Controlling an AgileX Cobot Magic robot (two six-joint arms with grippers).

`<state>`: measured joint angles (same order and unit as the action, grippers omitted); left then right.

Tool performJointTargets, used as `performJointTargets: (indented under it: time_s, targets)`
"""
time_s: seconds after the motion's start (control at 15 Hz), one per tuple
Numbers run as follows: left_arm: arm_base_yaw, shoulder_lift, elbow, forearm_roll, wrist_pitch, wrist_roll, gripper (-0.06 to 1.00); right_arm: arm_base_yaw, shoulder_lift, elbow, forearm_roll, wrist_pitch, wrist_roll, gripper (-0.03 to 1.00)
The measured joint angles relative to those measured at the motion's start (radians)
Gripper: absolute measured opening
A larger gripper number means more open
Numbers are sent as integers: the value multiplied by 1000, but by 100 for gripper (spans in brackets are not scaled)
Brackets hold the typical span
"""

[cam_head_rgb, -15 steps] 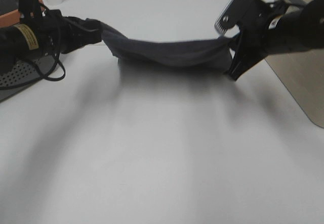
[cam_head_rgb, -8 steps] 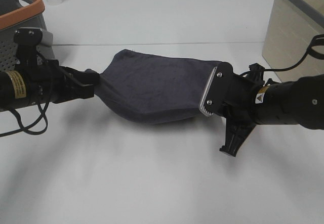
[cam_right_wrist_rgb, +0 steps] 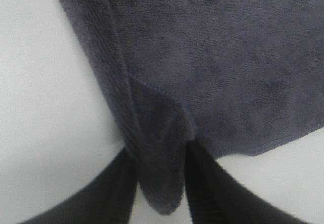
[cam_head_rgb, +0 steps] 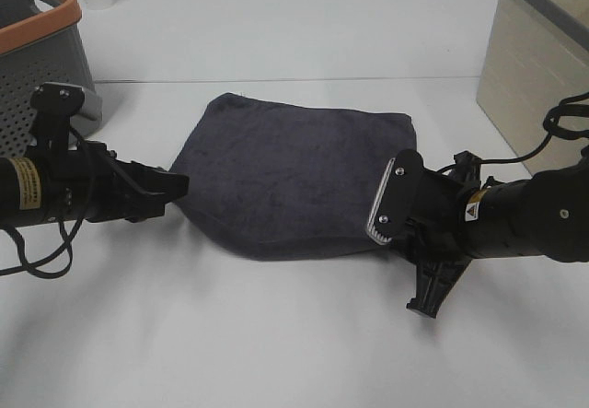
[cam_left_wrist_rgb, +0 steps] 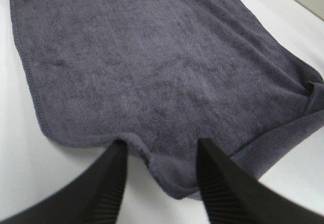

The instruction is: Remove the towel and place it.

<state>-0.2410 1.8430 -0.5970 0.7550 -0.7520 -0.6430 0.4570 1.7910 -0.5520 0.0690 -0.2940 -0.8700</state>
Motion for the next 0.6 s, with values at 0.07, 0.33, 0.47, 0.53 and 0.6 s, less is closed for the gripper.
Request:
performJointTargets:
  time_s: [0.07,0.33,0.47,0.53,0.6]
  targets:
    - [0,0,0,4,3,-15,59,0,-2,0,0,3,0,53]
    - [2,-46,1,71,108,-128,75,0,-56,1,-3,110,1,77]
    - [2,-130,1,100,242,-229,76,0,-136,2,-3,200,1,78]
    - [2,-186,-7,121,327,-286,76,0,-186,2,-2,233,6,78]
    - [2,-240,-25,155,390,-345,76,0,-241,2,12,244,22,78]
